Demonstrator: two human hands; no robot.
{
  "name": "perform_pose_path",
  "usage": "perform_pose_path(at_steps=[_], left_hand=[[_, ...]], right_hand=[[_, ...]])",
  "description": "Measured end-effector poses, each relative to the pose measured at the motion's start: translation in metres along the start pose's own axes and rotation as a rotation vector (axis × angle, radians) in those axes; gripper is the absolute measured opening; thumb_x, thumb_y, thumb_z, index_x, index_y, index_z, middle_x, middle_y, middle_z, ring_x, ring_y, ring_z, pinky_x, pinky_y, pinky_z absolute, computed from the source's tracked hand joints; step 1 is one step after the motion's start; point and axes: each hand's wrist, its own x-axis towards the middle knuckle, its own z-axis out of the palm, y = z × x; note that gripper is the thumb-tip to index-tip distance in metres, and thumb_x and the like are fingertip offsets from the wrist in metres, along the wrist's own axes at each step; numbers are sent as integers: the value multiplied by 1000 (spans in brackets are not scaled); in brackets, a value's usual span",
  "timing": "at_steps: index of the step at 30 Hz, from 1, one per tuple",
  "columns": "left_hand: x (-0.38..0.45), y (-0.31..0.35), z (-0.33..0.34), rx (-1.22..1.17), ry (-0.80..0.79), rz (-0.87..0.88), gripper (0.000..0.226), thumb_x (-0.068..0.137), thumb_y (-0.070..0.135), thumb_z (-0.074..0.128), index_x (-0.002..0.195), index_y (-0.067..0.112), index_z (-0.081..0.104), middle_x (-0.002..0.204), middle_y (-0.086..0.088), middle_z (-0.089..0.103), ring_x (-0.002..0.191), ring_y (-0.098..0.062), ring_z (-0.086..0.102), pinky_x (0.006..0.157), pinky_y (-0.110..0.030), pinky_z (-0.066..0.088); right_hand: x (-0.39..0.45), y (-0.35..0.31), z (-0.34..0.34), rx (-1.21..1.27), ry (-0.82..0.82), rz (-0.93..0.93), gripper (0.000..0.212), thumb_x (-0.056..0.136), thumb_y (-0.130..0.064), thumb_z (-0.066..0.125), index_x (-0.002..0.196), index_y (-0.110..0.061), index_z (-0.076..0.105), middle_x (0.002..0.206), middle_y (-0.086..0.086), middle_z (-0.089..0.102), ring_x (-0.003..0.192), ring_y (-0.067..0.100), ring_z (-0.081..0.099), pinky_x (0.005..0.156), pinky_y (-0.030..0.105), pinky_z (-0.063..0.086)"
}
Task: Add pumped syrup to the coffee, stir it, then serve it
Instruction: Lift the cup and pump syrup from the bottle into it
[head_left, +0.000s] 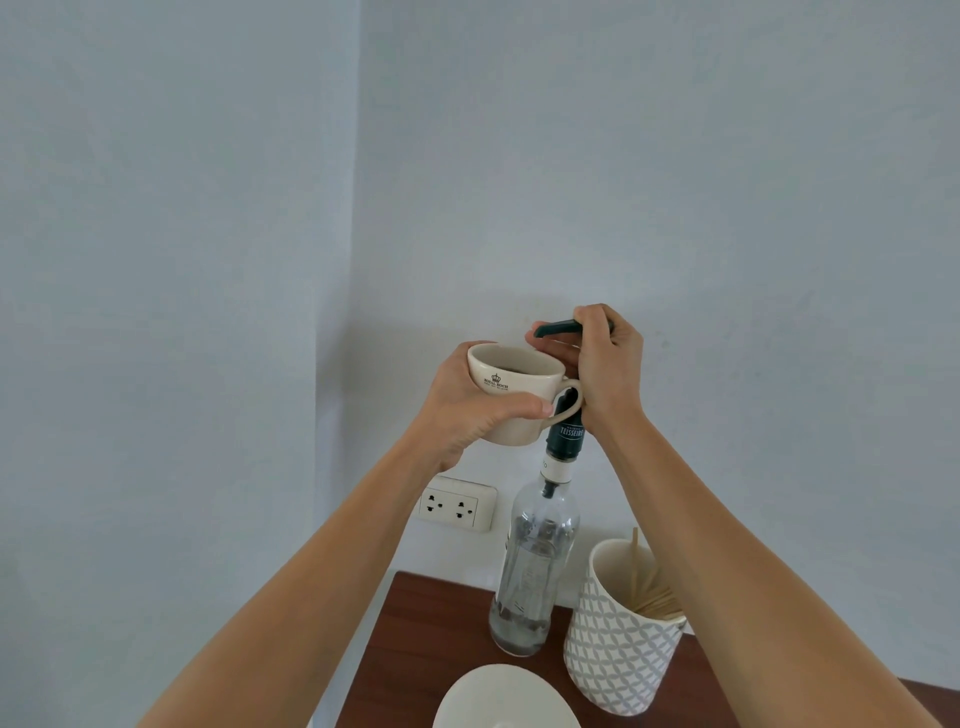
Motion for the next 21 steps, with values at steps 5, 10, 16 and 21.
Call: perform_pose_path(at_steps=[5,10,16,21], left_hand=[[1,-1,0,-2,3,3,105,28,31,89,126,15,57,115,-6,73,95,-15,69,77,-32,60],[1,-2,0,-5,-4,4,105,28,30,90,126,15,57,115,-5,72,97,-16,69,78,-33,60],[2,-4,1,-13,-7,9,102,29,29,89,125,14,58,114,-6,73,94,-15,70,76,-32,60],[1,-5,2,-18,-6,13,102,29,30,89,125,15,57,111,-3,72,94,-15,70,75,-30,59]], right_hand=[[1,2,0,-12,12,-12,29,90,-8,47,62,-11,53,77,24,76,82,47,75,70,48,58],[4,4,-1,-22,11,-12,30,90,-8,46,61,-12,52,76,24,75,80,45,76,71,50,58],[5,6,-2,-32,7,-24,29,89,-7,46,61,-11,51,80,31,74,80,45,76,70,49,58],[6,9,-3,-39,2,-31,27,88,-7,45,62,-10,50,82,34,73,78,43,76,69,47,58]])
